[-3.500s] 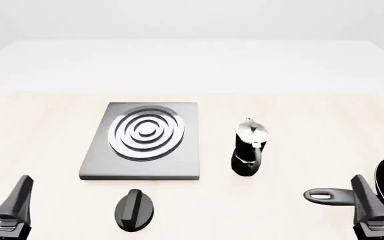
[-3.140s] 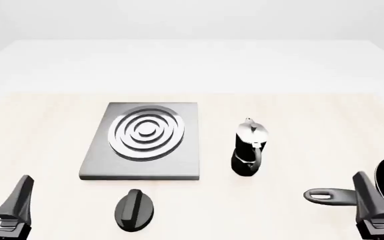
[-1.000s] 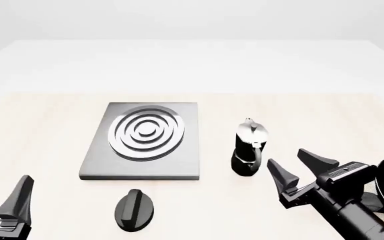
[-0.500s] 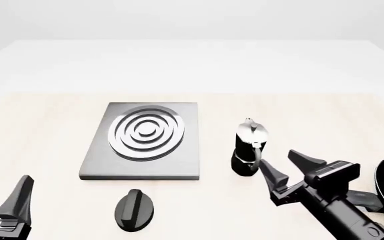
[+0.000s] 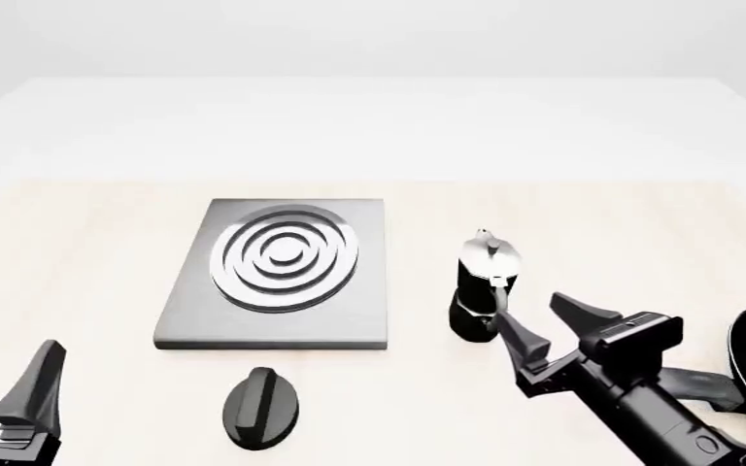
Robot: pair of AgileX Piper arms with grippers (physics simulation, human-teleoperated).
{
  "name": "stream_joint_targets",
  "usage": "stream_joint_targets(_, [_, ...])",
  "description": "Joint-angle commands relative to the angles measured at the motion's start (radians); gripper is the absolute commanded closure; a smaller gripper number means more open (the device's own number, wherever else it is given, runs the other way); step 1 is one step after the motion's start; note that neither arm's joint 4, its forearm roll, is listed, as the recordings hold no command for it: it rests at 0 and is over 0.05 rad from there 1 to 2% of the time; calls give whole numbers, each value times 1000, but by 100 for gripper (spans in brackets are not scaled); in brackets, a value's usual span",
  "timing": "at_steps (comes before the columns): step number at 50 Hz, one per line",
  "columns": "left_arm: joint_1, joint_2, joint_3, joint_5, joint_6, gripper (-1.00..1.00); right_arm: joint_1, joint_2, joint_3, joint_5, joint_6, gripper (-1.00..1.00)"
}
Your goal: Put the moka pot on the stove.
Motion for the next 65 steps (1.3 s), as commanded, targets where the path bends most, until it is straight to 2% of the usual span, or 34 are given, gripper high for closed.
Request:
stream_joint_targets(1, [0,0,0,0,0,-100,2,43,-4,-33,3,-100])
stream_joint_targets(46, [0,0,0,0,0,-100,6,227,-14,-176,23,-100])
stream_joint_targets(65, [0,0,0,0,0,-100,9,267,-30,-192,33,-100])
